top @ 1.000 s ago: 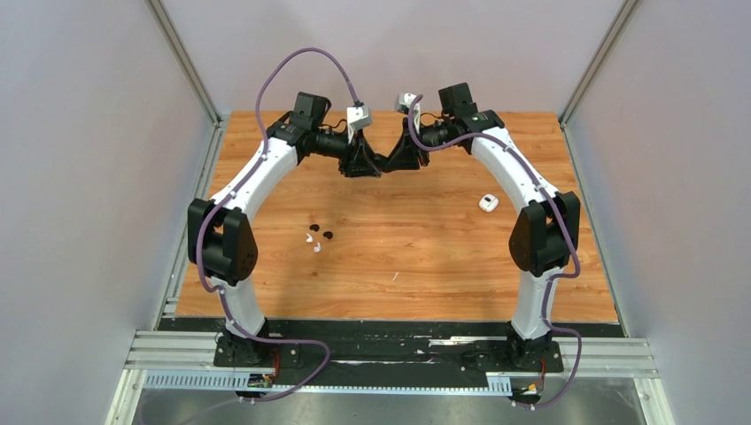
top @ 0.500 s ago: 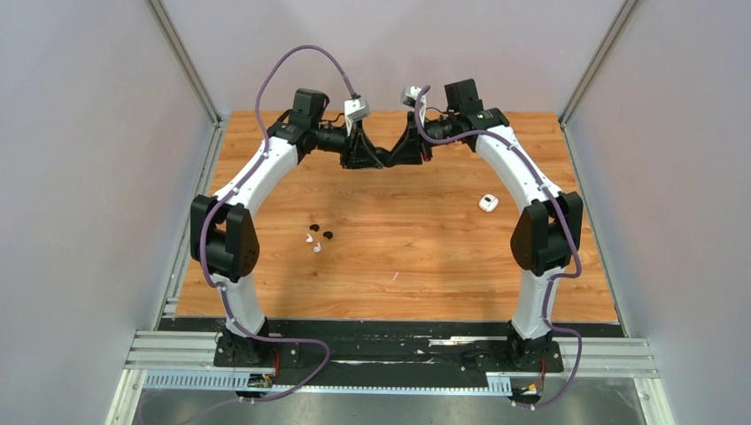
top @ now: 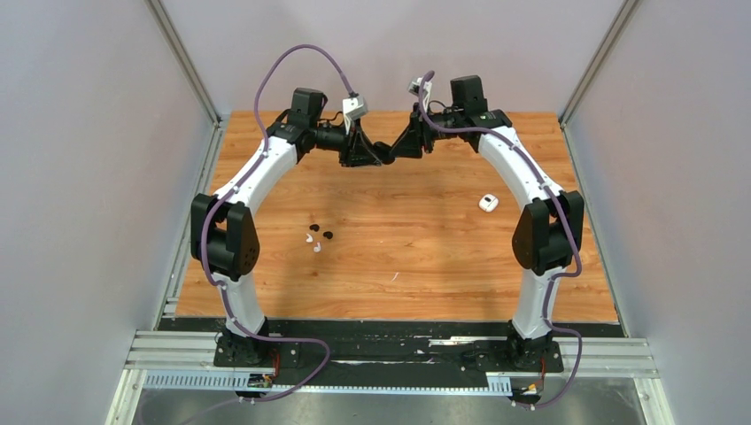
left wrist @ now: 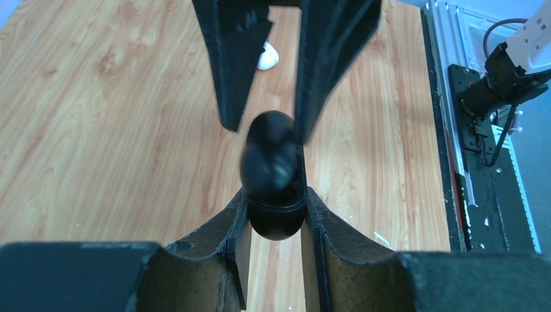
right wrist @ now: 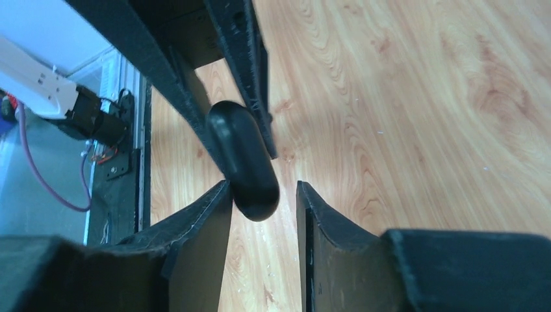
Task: Insert the wireless bluetooth earbuds into the charging case
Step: Open the charging case.
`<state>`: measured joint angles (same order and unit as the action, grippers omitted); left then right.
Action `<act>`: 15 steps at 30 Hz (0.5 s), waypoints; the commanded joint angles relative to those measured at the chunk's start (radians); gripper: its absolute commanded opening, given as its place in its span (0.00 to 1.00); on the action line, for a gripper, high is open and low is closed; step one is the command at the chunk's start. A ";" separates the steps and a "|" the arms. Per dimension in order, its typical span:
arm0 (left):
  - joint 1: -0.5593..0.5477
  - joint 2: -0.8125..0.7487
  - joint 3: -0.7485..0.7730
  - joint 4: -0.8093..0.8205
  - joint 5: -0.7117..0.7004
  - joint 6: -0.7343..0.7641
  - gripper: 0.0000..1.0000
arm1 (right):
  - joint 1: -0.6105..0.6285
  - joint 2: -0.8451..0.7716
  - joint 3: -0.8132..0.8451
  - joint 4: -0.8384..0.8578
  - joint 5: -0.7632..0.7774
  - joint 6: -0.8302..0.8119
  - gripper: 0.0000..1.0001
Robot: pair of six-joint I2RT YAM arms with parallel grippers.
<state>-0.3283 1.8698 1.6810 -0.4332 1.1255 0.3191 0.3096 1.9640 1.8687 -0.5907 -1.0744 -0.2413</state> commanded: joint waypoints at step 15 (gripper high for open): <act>-0.009 -0.016 -0.018 0.076 0.076 -0.091 0.00 | -0.049 -0.013 -0.042 0.169 -0.038 0.107 0.40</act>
<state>-0.3313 1.8721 1.6787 -0.4194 1.1465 0.2848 0.2657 1.9640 1.8442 -0.4824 -1.0645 -0.1280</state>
